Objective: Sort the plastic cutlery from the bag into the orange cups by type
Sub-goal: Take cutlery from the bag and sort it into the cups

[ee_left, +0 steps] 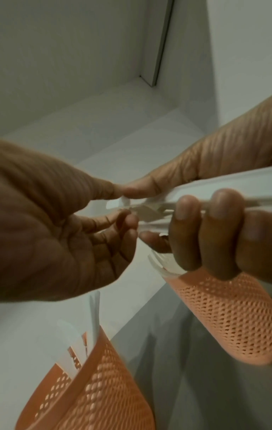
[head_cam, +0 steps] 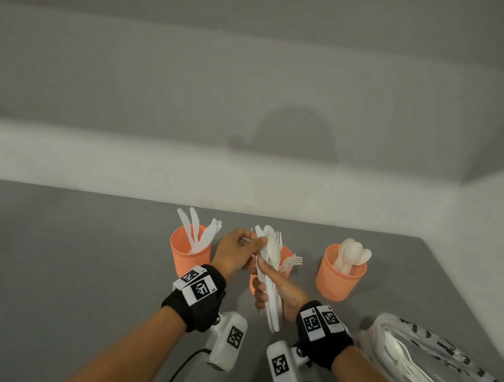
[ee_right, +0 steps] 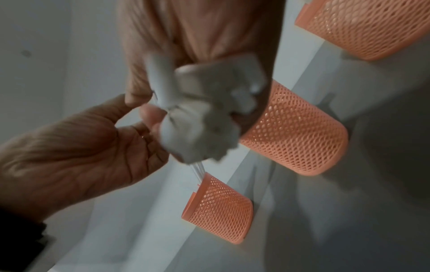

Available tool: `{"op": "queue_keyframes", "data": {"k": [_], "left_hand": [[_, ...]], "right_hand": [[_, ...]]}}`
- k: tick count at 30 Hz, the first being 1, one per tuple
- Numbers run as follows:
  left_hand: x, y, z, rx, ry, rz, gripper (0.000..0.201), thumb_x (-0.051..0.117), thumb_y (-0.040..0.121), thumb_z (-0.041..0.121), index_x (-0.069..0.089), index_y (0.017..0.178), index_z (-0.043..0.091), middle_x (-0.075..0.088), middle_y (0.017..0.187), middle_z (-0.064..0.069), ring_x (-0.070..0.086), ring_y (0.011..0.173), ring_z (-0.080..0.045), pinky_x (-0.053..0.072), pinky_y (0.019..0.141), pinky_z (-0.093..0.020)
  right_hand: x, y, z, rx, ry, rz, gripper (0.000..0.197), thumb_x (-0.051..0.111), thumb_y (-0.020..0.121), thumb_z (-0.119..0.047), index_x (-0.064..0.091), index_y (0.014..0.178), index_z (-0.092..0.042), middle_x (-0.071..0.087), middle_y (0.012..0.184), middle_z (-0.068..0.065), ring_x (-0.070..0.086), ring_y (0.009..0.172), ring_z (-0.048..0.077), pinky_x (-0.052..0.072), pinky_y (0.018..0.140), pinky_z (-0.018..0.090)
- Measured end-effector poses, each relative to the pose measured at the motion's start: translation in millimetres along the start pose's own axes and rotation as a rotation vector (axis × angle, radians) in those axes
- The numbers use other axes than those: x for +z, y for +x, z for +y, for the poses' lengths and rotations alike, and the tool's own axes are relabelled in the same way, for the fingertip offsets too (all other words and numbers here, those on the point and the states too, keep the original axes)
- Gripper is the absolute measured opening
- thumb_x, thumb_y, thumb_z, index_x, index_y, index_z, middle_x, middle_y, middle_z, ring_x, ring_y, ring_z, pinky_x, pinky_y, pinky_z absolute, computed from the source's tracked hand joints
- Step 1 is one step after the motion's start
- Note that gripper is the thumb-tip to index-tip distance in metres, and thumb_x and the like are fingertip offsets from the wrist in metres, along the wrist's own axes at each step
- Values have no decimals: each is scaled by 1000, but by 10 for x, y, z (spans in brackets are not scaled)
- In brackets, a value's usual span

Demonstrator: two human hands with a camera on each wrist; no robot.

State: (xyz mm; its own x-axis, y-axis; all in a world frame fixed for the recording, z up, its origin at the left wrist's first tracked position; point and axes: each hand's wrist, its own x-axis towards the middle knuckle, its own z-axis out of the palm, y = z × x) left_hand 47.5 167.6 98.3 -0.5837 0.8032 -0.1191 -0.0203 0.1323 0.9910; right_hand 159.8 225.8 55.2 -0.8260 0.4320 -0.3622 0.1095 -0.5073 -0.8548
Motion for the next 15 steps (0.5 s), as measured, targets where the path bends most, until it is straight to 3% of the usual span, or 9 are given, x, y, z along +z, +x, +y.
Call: {"op": "queue_keyframes", "data": {"k": [4, 7, 9, 11, 13, 15], "left_hand": [[-26, 7, 22, 14, -11, 34, 14, 63, 87, 15, 51, 78, 13, 55, 65, -3, 51, 48, -11, 45, 48, -21], [-72, 13, 91, 18, -110, 75, 11, 53, 93, 16, 47, 86, 10, 58, 72, -6, 56, 51, -10, 50, 51, -20], [-110, 23, 137, -8, -226, 122, 10, 41, 98, 19, 42, 97, 10, 61, 79, -10, 62, 62, -17, 55, 56, -24], [-151, 39, 169, 7, -318, 201, 12, 33, 101, 22, 37, 103, 10, 61, 77, -11, 65, 62, -19, 57, 59, -29], [-199, 72, 178, 69, -325, 312, 14, 30, 102, 23, 36, 105, 11, 53, 69, -8, 60, 48, -14, 54, 50, -25], [-239, 113, 144, 105, -262, 388, 18, 31, 101, 24, 41, 103, 10, 42, 64, -2, 46, 45, -14, 43, 44, -23]], "right_hand": [[-21, -15, 1, 25, 25, -14, 41, 55, 75, -55, 52, 89, -16, 46, 52, -4, 41, 39, 8, 39, 43, 20], [-52, -2, 17, 19, 92, 3, 37, 56, 75, -52, 53, 88, -17, 47, 52, -4, 43, 39, 8, 40, 41, 20], [-63, -3, 18, 8, 126, 14, 33, 59, 75, -46, 53, 88, -17, 49, 50, -4, 44, 37, 7, 40, 39, 19], [-68, -13, 7, -3, 124, 30, 30, 61, 74, -41, 53, 86, -15, 48, 47, -4, 43, 35, 7, 39, 38, 19], [-63, -25, -9, -9, 101, 39, 26, 62, 73, -37, 52, 83, -16, 46, 46, -4, 41, 34, 7, 37, 38, 18], [-61, -35, -23, -12, 88, 36, 23, 61, 72, -35, 52, 81, -17, 44, 45, -5, 39, 33, 6, 35, 38, 17]]}}
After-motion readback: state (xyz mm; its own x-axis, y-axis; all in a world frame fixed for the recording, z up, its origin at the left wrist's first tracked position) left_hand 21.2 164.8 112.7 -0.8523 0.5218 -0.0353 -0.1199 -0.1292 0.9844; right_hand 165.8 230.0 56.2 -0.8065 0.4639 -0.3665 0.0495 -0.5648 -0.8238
